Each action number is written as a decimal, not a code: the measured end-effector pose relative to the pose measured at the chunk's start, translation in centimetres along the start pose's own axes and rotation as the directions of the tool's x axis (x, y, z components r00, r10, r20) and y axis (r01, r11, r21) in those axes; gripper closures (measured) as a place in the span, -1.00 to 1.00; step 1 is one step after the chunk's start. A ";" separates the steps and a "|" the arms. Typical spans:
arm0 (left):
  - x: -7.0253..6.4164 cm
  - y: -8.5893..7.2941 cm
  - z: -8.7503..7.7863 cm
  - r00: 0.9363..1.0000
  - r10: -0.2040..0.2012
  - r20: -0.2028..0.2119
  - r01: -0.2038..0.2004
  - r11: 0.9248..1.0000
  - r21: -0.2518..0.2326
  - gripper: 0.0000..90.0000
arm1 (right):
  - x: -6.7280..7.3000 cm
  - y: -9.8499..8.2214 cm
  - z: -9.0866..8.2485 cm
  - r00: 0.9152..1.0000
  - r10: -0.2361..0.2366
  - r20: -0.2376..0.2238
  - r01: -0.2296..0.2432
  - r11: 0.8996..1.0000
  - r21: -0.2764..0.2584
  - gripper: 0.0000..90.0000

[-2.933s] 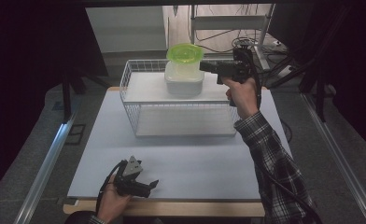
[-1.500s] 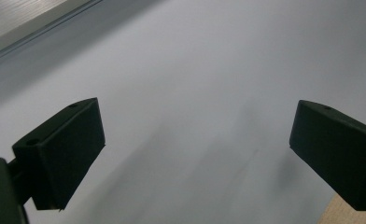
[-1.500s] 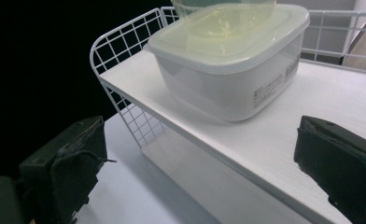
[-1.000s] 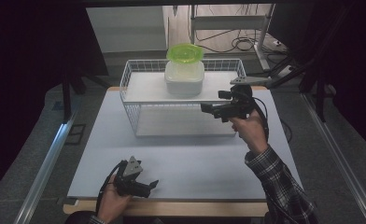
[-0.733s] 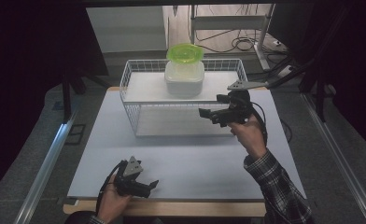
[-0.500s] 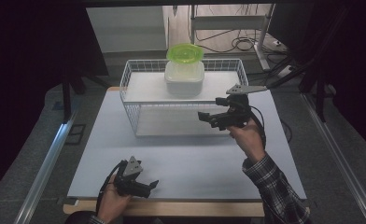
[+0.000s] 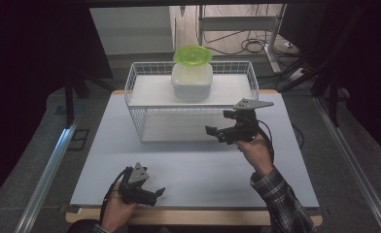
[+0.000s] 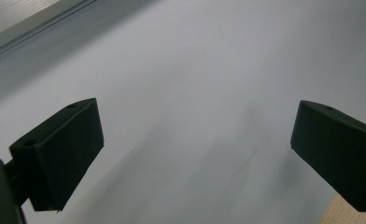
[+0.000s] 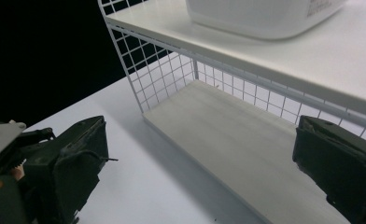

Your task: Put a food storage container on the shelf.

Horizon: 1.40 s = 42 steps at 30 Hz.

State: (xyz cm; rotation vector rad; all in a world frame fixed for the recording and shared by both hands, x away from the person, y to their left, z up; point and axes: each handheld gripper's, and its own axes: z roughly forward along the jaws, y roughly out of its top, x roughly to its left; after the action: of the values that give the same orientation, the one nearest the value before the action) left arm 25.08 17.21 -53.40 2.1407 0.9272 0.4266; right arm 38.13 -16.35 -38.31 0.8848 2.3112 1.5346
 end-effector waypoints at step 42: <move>0.0 0.1 -0.2 0.999 -0.012 0.042 0.013 1.000 -0.018 -0.93 | 1.5 -5.3 -1.0 0.997 -0.053 0.048 0.049 0.994 0.093 -0.99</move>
State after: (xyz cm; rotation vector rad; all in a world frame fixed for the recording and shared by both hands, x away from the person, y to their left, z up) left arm 25.04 17.26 -53.17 2.1181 0.9096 0.3816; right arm 34.57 -17.66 -42.42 0.8691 2.3660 1.3791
